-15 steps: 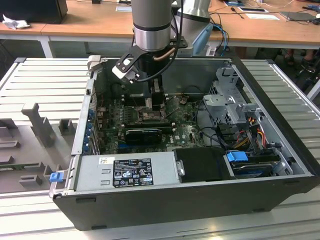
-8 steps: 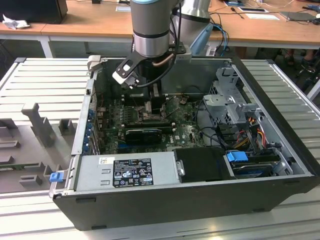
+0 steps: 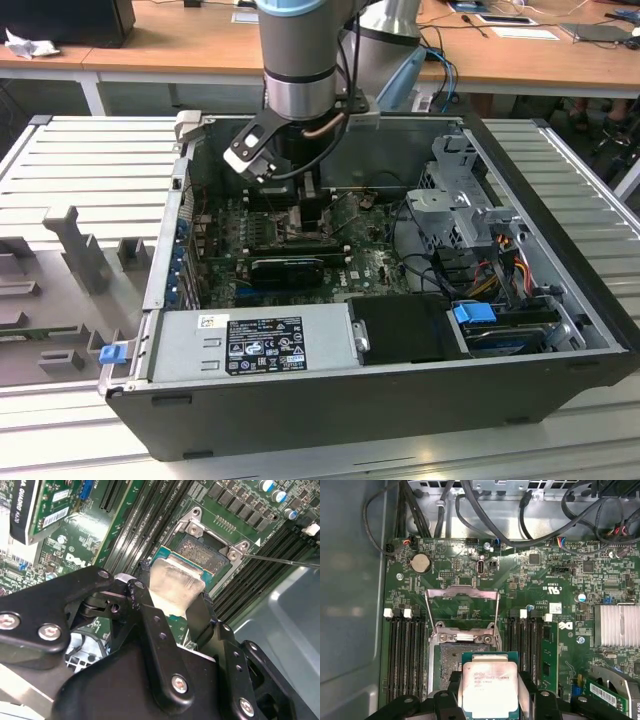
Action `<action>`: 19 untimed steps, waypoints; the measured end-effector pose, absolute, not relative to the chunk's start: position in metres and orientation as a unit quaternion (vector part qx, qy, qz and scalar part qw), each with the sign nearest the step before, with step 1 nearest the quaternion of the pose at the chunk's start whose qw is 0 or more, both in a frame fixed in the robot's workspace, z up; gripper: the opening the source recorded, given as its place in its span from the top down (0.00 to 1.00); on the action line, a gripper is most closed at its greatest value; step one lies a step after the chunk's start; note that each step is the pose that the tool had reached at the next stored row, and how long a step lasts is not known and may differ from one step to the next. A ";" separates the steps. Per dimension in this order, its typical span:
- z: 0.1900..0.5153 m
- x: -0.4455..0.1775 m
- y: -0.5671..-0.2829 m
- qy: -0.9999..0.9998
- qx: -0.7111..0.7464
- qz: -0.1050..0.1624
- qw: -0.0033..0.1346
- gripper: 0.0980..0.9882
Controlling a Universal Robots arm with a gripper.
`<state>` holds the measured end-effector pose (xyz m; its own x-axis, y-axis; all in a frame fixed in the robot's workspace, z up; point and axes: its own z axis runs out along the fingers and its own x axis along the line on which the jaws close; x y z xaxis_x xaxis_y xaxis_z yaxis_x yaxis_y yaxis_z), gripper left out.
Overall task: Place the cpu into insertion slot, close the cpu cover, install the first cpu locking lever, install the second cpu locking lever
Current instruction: 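Place the cpu into insertion slot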
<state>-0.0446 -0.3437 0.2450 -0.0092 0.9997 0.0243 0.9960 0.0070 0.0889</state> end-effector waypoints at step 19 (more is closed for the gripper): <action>0.214 -0.048 -0.324 0.701 0.711 0.040 0.023 0.52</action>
